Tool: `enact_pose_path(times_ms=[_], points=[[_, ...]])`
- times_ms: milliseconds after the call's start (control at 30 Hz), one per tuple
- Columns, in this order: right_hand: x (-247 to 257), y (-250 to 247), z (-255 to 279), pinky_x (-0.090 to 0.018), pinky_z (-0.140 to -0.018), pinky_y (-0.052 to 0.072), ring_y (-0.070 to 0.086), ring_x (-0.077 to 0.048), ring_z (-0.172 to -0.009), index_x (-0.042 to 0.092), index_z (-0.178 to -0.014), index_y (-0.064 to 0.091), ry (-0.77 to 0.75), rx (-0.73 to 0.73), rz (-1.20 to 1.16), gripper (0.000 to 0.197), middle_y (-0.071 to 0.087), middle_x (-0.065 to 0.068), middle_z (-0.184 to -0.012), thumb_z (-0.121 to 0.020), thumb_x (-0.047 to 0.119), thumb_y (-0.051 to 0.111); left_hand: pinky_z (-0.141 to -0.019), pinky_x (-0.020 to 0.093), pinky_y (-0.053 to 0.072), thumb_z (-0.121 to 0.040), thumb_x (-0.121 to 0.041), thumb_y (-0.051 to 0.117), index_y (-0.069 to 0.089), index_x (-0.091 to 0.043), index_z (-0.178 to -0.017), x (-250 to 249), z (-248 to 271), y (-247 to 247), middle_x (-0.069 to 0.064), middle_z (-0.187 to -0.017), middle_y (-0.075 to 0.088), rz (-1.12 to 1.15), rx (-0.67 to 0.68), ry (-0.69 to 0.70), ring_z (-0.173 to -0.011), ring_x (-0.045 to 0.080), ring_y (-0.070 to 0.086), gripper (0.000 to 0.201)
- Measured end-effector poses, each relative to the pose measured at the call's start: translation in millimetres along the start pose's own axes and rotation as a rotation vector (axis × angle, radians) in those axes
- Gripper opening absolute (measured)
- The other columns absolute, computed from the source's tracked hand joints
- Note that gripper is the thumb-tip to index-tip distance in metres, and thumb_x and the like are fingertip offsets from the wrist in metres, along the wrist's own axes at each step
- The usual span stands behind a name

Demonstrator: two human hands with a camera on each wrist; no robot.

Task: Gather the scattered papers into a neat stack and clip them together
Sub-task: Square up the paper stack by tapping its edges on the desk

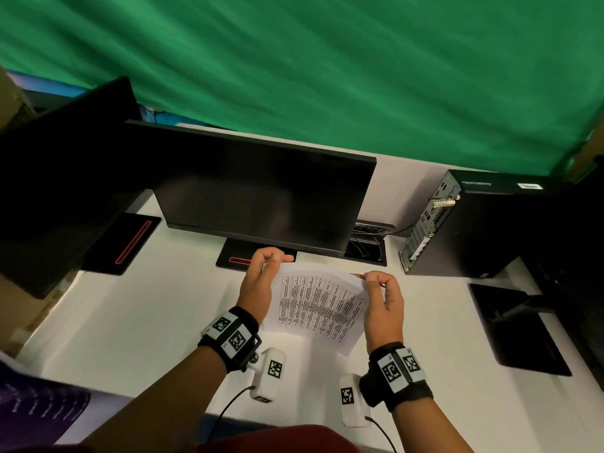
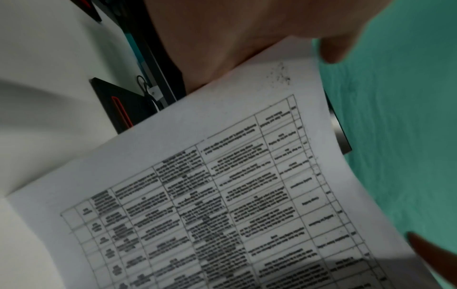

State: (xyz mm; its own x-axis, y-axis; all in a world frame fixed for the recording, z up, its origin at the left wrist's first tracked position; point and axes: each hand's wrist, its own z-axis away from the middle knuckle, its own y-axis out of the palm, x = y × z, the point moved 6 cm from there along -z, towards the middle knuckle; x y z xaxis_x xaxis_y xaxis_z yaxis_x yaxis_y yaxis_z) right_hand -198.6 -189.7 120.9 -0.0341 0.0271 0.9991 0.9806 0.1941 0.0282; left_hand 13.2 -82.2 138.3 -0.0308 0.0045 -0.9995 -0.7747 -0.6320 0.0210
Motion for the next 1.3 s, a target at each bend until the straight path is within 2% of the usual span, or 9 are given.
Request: enact_pose_path(times_ms=[67,200,300,500,700,867,1033,1200,1300], points=[[-2,-3,2,-0.033,-0.082,0.055,0.065,-0.016,-0.102,0.022,-0.110,0.054,-0.040,0.094,0.012,0.031,0.071,0.007,-0.111,-0.086,0.040,0.063,-0.085,0.040,0.054,-0.079,-0.024,0.063,0.054,-0.025,-0.109,10,-2,-6,0.003,-0.116,0.064,0.042,0.073,-0.015,-0.105,0.026,0.063,0.032],[-20,-5,9,-0.022,-0.076,0.055,0.063,-0.019,-0.104,0.027,-0.115,0.042,0.008,0.244,0.085,0.039,0.061,-0.007,-0.115,-0.092,0.001,0.062,-0.070,0.024,0.049,-0.085,0.009,0.050,0.054,-0.024,-0.097,30,-2,-12,0.002,-0.095,0.063,-0.146,0.095,-0.147,-0.100,0.029,0.062,0.035],[-22,-4,9,-0.024,-0.071,0.056,0.067,-0.015,-0.089,0.029,-0.109,0.040,0.036,0.236,0.159,0.032,0.063,-0.004,-0.100,-0.097,0.005,0.057,-0.067,0.025,0.047,-0.089,0.008,0.043,0.058,-0.022,-0.094,35,-2,-8,0.004,-0.090,0.066,-0.117,0.056,-0.227,-0.092,0.025,0.064,0.034],[-26,-4,8,-0.038,-0.091,0.057,0.067,-0.011,-0.101,0.028,-0.116,0.042,0.044,0.194,0.175,0.027,0.067,0.001,-0.111,-0.094,0.028,0.059,-0.074,0.032,0.053,-0.091,0.002,0.044,0.053,-0.018,-0.111,39,-4,-9,0.005,-0.098,0.066,-0.105,0.079,-0.254,-0.094,0.023,0.065,0.030],[-31,-1,14,-0.032,-0.096,0.050,0.059,0.003,-0.106,0.039,-0.111,0.041,0.094,0.241,0.227,0.034,0.061,0.014,-0.116,-0.098,0.013,0.056,-0.082,0.030,0.052,-0.090,0.002,0.053,0.058,-0.016,-0.106,48,-3,-11,-0.003,-0.096,0.067,-0.173,0.076,-0.252,-0.093,0.015,0.064,0.025],[-24,-5,14,-0.011,-0.081,0.051,0.060,0.017,-0.092,0.030,-0.110,0.041,0.012,0.207,0.263,0.029,0.061,0.013,-0.109,-0.098,0.008,0.055,-0.073,0.023,0.050,-0.090,0.000,0.053,0.058,-0.014,-0.110,50,-2,-11,0.000,-0.100,0.067,-0.150,0.059,-0.226,-0.096,0.016,0.063,0.025],[-41,-10,22,-0.038,-0.101,0.051,0.059,0.001,-0.106,0.028,-0.124,0.034,0.059,0.274,0.364,0.039,0.058,0.019,-0.115,-0.097,0.015,0.058,-0.074,0.016,0.046,-0.092,-0.003,0.056,0.056,-0.031,-0.097,72,6,-8,-0.013,-0.098,0.063,-0.266,0.198,-0.261,-0.095,0.010,0.060,0.029],[-36,-11,24,-0.042,-0.103,0.049,0.059,-0.011,-0.113,0.028,-0.126,0.033,0.075,0.292,0.414,0.047,0.055,0.022,-0.114,-0.093,0.017,0.065,-0.096,0.032,0.047,-0.095,-0.015,0.056,0.056,-0.018,-0.127,86,3,-14,0.003,-0.122,0.063,-0.465,0.254,-0.221,-0.114,0.021,0.058,0.031],[2,-12,21,-0.038,-0.110,0.042,0.050,0.002,-0.118,0.029,-0.134,0.031,-0.111,0.171,0.425,0.073,0.049,0.016,-0.129,-0.081,0.012,0.078,-0.097,0.030,0.045,-0.096,-0.016,0.055,0.057,-0.023,-0.123,88,1,-14,0.003,-0.125,0.063,-0.488,0.289,-0.185,-0.115,0.021,0.058,0.028]])
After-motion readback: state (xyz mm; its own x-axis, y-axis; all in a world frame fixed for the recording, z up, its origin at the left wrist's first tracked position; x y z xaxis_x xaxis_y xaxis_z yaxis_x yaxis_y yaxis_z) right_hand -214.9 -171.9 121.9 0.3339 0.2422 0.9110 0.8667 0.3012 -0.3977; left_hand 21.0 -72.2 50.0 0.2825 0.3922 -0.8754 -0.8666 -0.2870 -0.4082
